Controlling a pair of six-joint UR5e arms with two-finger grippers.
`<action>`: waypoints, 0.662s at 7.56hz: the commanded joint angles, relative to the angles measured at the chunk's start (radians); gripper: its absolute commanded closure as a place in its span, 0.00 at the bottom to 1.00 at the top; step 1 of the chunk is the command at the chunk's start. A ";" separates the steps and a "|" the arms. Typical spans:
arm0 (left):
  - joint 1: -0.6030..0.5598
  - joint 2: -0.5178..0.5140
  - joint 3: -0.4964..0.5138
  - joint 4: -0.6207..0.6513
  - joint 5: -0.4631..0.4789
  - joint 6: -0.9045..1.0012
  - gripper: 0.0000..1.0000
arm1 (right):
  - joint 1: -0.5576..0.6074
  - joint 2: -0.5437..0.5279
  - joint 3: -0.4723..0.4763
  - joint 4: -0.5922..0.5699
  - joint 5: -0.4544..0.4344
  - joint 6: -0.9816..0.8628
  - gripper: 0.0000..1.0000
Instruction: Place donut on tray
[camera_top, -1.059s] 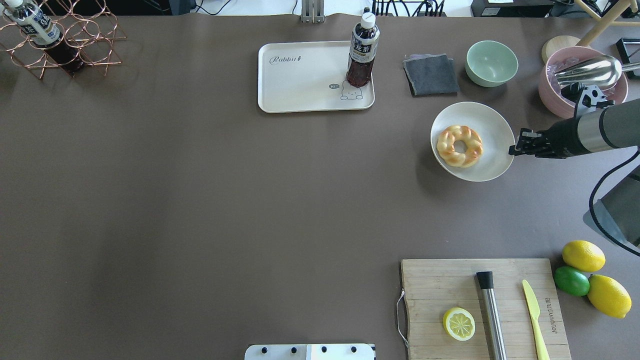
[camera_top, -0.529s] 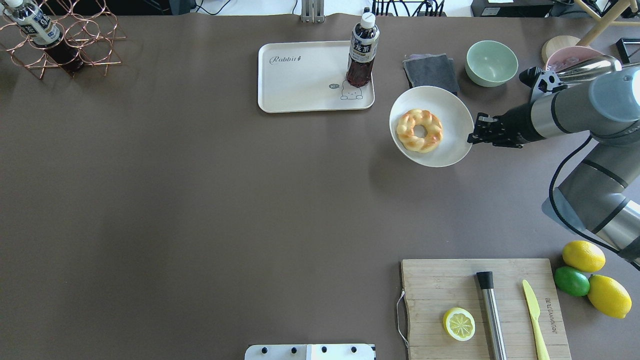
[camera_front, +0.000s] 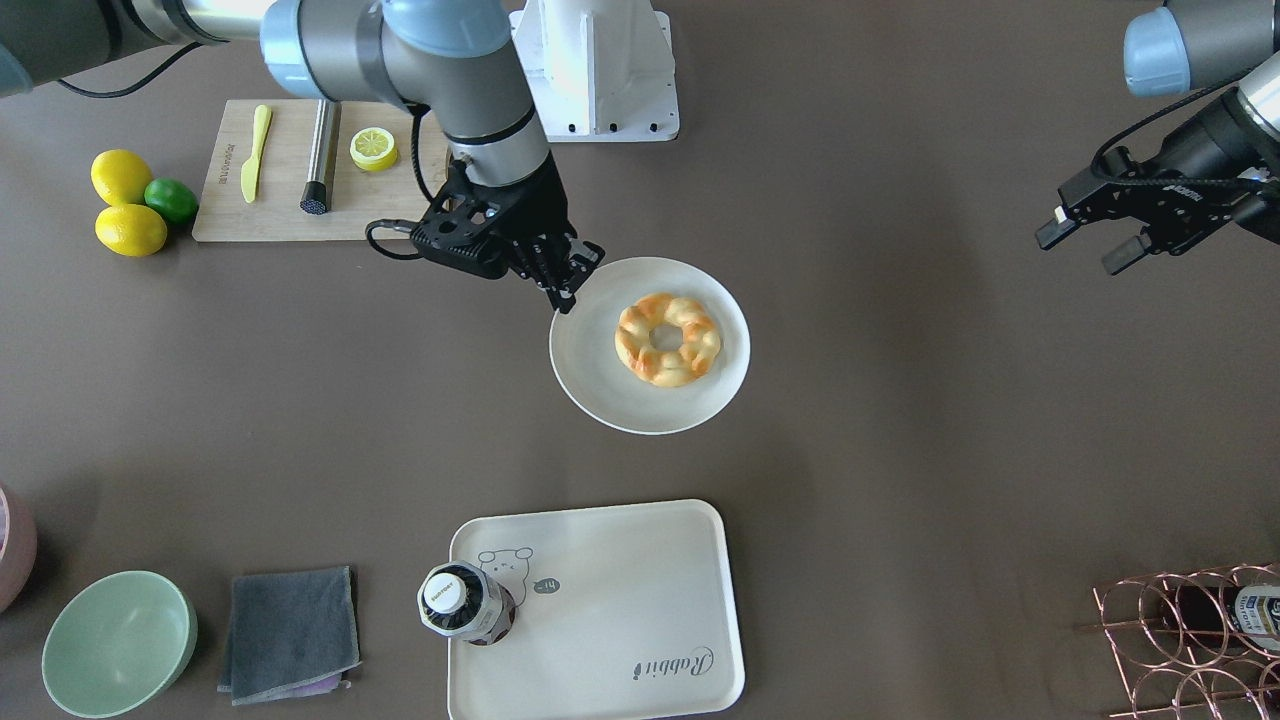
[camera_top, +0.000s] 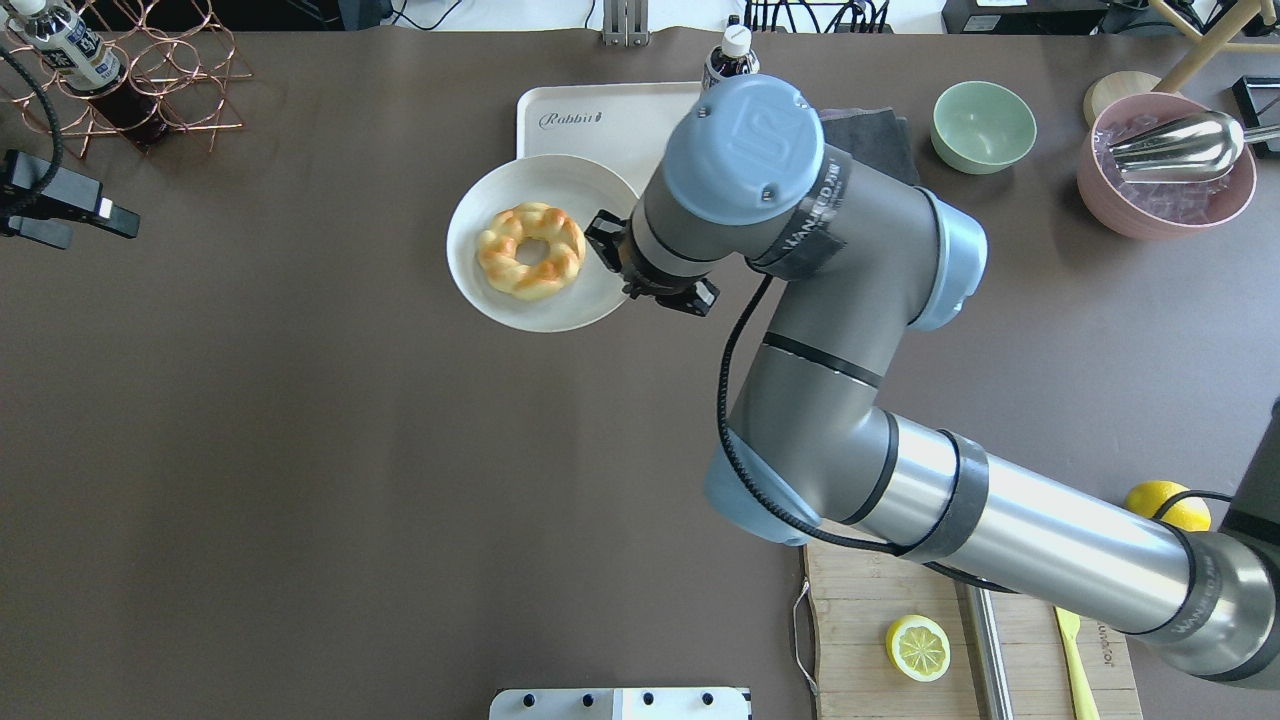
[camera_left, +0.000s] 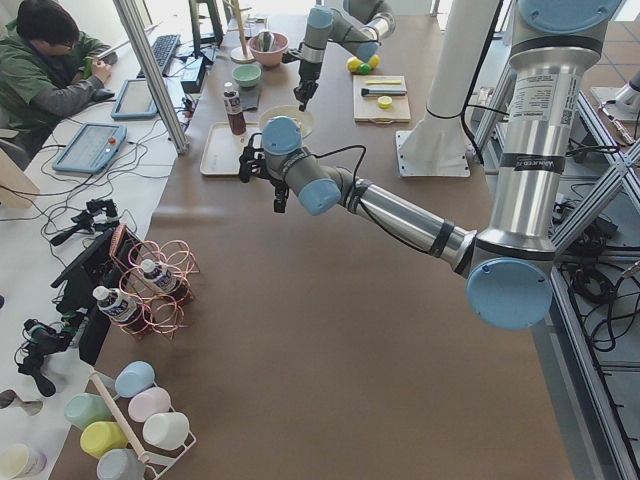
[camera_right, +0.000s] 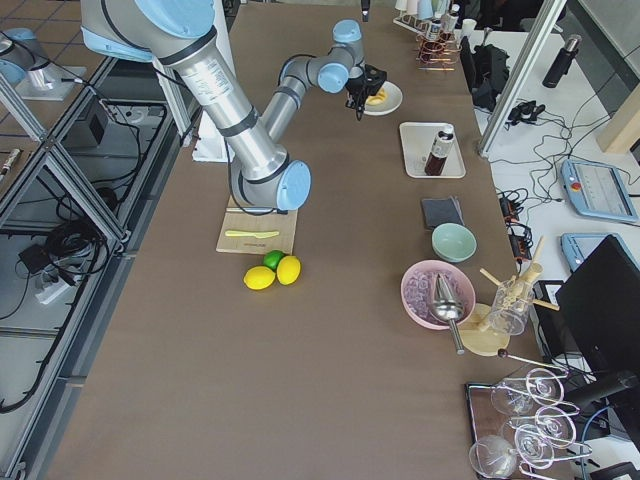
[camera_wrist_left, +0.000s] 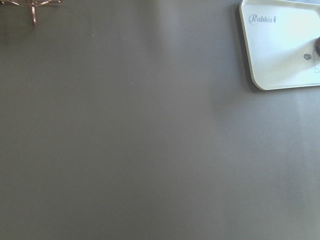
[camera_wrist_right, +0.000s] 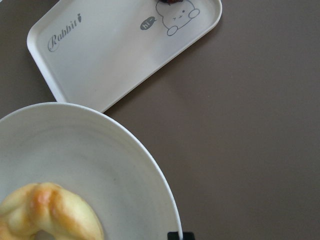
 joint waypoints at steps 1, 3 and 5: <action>0.122 -0.021 -0.004 -0.084 0.122 -0.166 0.02 | -0.116 0.209 -0.027 -0.175 -0.104 0.103 1.00; 0.131 -0.025 -0.012 -0.104 0.129 -0.167 0.03 | -0.167 0.344 -0.178 -0.186 -0.156 0.176 1.00; 0.133 -0.024 -0.017 -0.113 0.127 -0.170 0.12 | -0.211 0.449 -0.306 -0.186 -0.210 0.226 1.00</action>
